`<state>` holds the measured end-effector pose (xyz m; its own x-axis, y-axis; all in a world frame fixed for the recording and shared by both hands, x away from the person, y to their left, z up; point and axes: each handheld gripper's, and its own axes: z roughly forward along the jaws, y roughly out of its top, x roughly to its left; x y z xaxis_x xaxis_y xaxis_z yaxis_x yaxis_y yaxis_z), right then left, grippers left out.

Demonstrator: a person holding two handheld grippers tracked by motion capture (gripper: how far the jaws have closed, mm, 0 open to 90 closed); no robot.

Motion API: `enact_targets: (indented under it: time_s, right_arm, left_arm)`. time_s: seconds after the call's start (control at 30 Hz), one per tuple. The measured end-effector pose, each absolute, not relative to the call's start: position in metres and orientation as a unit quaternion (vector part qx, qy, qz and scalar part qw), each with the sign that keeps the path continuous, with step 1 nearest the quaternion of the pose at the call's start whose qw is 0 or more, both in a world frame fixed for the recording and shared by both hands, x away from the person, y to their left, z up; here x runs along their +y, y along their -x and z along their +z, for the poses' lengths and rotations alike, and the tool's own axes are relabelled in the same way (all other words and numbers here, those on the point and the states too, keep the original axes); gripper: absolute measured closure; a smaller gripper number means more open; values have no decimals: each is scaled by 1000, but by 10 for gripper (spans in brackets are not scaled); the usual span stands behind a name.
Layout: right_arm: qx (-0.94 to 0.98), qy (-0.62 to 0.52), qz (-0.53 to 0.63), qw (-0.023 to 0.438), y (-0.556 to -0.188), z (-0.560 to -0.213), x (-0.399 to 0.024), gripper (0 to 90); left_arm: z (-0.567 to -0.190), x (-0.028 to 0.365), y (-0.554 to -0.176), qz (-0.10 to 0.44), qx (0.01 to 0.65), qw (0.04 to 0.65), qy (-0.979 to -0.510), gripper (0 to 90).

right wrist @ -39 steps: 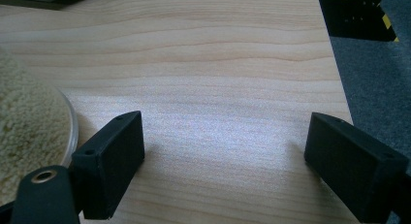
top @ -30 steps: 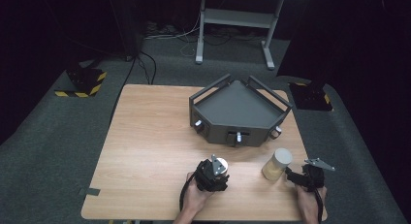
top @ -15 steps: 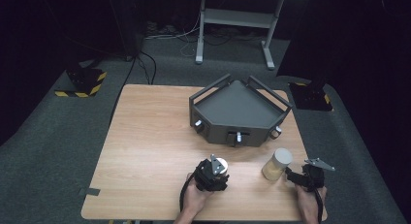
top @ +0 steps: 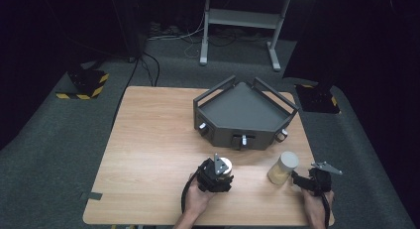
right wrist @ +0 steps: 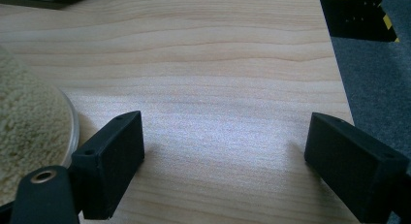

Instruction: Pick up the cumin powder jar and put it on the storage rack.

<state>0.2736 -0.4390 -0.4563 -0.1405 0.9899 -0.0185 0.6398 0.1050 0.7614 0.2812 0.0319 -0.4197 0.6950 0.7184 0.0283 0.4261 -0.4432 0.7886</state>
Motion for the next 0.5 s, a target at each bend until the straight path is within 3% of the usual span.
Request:
enact_targets:
  time_s: [0.5]
  right_arm:
    - [689, -590, 312, 282, -274, -456, -439, 137]
  left_arm:
    - [-390, 35, -286, 183, 328, 389, -841, 316]
